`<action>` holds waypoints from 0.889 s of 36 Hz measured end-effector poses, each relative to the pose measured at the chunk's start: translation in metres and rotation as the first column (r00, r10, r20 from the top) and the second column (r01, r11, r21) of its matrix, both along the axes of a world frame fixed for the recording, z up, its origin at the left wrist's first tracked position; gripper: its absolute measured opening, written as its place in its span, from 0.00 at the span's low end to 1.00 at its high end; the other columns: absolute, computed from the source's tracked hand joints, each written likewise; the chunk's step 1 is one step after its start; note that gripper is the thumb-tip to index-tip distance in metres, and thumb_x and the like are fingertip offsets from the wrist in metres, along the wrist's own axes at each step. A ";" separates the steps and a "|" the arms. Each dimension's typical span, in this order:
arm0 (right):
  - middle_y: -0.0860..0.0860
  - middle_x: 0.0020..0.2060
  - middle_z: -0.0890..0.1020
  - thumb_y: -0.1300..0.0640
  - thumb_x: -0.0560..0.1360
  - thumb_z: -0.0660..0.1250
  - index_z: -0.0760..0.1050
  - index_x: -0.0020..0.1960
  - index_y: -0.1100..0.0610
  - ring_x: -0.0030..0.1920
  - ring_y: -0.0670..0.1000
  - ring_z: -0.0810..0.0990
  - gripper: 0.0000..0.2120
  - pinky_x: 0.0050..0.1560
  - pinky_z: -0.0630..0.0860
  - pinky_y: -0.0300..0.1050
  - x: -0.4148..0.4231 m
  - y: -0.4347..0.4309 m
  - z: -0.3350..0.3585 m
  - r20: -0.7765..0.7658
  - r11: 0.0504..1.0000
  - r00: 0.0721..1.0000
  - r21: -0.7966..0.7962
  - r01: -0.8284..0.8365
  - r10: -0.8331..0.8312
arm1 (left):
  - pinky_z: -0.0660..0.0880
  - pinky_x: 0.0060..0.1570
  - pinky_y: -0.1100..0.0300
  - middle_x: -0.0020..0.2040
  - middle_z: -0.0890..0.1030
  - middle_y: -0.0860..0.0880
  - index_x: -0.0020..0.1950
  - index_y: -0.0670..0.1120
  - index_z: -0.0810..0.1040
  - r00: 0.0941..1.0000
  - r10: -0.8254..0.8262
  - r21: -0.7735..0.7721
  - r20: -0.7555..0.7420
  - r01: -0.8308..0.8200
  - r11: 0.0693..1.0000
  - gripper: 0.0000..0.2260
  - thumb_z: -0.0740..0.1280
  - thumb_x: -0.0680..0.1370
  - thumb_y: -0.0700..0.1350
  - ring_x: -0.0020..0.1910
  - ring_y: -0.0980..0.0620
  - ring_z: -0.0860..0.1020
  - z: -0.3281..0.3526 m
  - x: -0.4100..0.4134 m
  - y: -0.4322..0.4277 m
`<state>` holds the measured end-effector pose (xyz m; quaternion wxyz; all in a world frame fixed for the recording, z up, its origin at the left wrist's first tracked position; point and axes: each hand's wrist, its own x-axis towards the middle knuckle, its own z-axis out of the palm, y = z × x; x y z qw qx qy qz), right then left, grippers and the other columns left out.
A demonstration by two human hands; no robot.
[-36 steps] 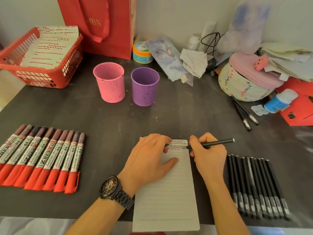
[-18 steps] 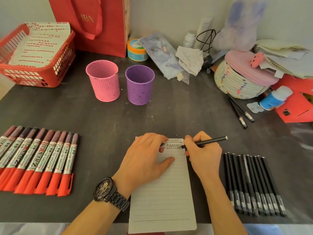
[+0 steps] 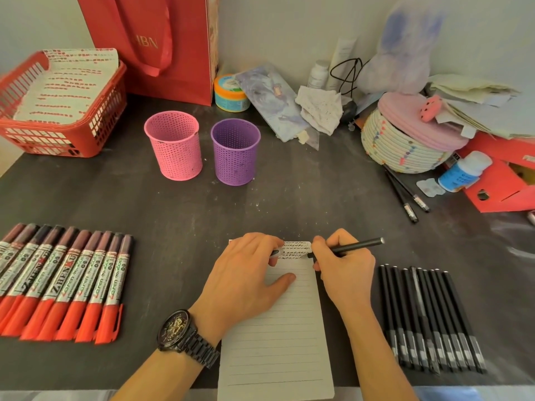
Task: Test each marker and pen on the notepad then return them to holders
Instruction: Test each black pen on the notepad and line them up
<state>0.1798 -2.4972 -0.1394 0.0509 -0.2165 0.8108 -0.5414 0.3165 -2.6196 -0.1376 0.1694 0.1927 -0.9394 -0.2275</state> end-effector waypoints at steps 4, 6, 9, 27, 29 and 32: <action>0.49 0.24 0.80 0.60 0.76 0.71 0.73 0.33 0.54 0.24 0.43 0.78 0.14 0.28 0.74 0.32 0.000 0.000 0.000 0.002 1.000 1.000 0.005 0.001 -0.001 | 0.62 0.55 0.67 0.51 0.77 0.61 0.58 0.56 0.72 1.000 0.005 -0.003 0.003 -0.005 1.000 0.19 0.67 0.73 0.63 0.53 0.62 0.72 -0.001 0.000 0.000; 0.49 0.24 0.80 0.59 0.76 0.71 0.73 0.33 0.54 0.24 0.43 0.78 0.14 0.28 0.75 0.33 0.000 0.000 0.001 -0.002 1.000 1.000 0.006 0.004 -0.004 | 0.62 0.55 0.67 0.52 0.77 0.62 0.57 0.56 0.72 1.000 0.002 -0.002 0.009 -0.002 1.000 0.18 0.67 0.73 0.64 0.53 0.62 0.72 0.000 0.000 0.000; 0.49 0.24 0.80 0.59 0.76 0.71 0.73 0.33 0.53 0.24 0.44 0.78 0.14 0.29 0.75 0.33 0.000 0.000 0.001 -0.005 1.000 1.000 0.013 0.002 -0.002 | 0.61 0.56 0.67 0.55 0.77 0.61 0.53 0.59 0.67 1.000 -0.006 0.006 0.014 0.005 1.000 0.15 0.67 0.73 0.64 0.55 0.61 0.73 0.000 0.000 0.000; 0.50 0.24 0.79 0.60 0.76 0.70 0.72 0.32 0.53 0.24 0.44 0.79 0.15 0.28 0.75 0.34 0.000 0.001 0.002 -0.009 1.000 1.000 0.023 0.004 -0.004 | 0.63 0.56 0.67 0.55 0.77 0.62 0.50 0.63 0.59 1.000 -0.008 0.012 0.012 0.008 1.000 0.18 0.67 0.73 0.64 0.56 0.61 0.72 -0.002 0.000 0.000; 0.50 0.24 0.79 0.60 0.76 0.71 0.72 0.32 0.54 0.24 0.44 0.79 0.15 0.28 0.75 0.35 0.001 0.001 0.002 -0.007 1.000 1.000 0.026 0.003 -0.003 | 0.62 0.56 0.67 0.54 0.76 0.63 0.53 0.61 0.66 1.000 -0.007 0.012 0.021 0.006 1.000 0.15 0.66 0.73 0.65 0.57 0.62 0.71 -0.002 0.000 -0.001; 0.51 0.24 0.79 0.60 0.76 0.71 0.72 0.32 0.53 0.24 0.44 0.79 0.15 0.27 0.75 0.35 0.000 0.002 0.001 -0.013 1.000 1.000 0.021 0.002 -0.002 | 0.62 0.57 0.67 0.54 0.76 0.63 0.54 0.61 0.66 1.000 -0.010 0.015 0.022 0.009 1.000 0.15 0.65 0.73 0.65 0.57 0.61 0.72 -0.002 0.000 -0.001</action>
